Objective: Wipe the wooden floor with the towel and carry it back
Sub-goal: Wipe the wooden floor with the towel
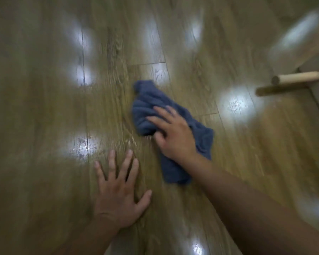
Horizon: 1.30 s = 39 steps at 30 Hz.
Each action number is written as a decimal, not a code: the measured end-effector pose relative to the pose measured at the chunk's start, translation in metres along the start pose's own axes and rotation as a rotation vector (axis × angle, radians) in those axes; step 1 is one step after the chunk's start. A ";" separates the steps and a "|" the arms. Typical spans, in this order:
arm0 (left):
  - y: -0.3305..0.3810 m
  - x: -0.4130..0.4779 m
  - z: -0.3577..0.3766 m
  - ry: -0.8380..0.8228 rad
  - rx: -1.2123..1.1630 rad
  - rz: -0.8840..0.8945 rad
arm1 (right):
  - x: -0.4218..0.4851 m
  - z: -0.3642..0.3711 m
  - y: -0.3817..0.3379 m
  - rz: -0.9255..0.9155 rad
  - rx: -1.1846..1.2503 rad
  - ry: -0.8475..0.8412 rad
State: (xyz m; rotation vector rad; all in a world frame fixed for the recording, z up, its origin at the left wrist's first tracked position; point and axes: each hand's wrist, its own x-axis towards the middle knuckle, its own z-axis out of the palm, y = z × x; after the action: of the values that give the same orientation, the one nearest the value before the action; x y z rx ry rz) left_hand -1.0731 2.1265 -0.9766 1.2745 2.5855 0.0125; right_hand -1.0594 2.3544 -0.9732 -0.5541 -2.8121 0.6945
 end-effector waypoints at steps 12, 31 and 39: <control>0.000 0.000 0.000 0.071 -0.032 -0.022 | 0.073 0.013 -0.032 0.182 -0.152 0.006; -0.001 0.000 -0.010 -0.050 -0.043 -0.022 | 0.011 -0.043 0.039 0.389 -0.265 0.037; -0.003 0.001 -0.006 -0.043 -0.013 -0.024 | -0.025 -0.018 0.009 -0.026 -0.235 -0.053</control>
State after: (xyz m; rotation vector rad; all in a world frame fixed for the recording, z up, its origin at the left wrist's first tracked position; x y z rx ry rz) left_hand -1.0771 2.1265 -0.9718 1.2253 2.5599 -0.0027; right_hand -1.0285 2.3595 -0.9641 -0.5434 -2.9653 0.3811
